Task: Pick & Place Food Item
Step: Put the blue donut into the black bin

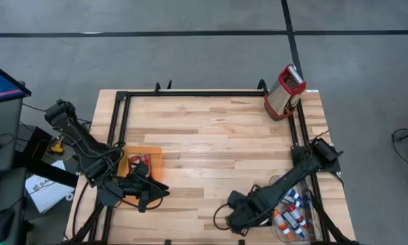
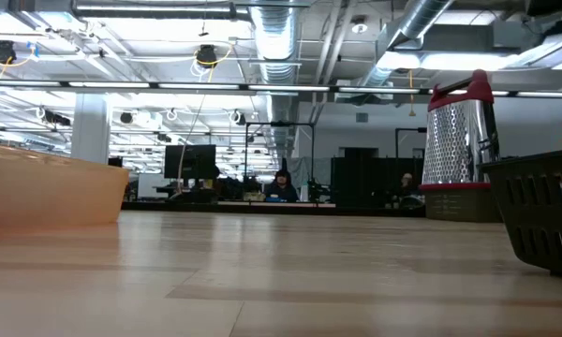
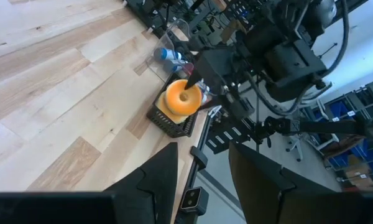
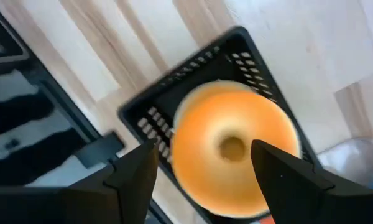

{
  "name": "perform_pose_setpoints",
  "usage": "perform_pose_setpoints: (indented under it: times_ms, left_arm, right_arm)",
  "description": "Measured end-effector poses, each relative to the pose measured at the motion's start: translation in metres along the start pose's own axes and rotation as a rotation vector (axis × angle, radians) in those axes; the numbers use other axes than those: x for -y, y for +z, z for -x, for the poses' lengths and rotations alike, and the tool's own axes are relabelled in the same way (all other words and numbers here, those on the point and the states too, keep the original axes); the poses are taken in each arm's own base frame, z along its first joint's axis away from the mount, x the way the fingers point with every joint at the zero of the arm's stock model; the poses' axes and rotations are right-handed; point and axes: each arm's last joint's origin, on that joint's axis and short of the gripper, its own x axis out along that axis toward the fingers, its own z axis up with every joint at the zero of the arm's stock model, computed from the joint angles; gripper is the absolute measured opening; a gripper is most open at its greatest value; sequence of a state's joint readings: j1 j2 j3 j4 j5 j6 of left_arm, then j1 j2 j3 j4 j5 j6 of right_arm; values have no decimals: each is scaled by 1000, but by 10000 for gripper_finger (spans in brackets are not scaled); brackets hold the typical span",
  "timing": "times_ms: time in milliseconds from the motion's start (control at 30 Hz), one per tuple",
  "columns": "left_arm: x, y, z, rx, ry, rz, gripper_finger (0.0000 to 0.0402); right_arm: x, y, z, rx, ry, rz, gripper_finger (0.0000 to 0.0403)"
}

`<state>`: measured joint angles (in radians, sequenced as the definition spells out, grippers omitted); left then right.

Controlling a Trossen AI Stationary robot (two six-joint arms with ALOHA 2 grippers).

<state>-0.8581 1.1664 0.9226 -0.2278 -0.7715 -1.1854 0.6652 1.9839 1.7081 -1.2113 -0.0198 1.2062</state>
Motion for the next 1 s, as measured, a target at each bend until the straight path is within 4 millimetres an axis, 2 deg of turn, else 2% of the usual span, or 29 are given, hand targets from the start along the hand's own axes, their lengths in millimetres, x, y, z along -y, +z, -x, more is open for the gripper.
perform_pose_setpoints:
  times_ms: [433, 733, 900, 1000]
  left_arm:
    - [1, 0, 0, 0, -10, 2, 140]
    - [1, 0, 0, -16, -14, -4, 140]
    - [2, -2, 2, -23, -21, -4, 140]
    - [2, -3, 3, -27, -25, -6, 140]
  right_arm:
    - [-3, 4, 0, -59, 70, 26, 248]
    - [-7, 7, -36, -170, -4, 76, 248]
    - [-4, 6, -39, -175, -53, 78, 247]
    - [-2, 5, -39, -174, -73, 76, 232]
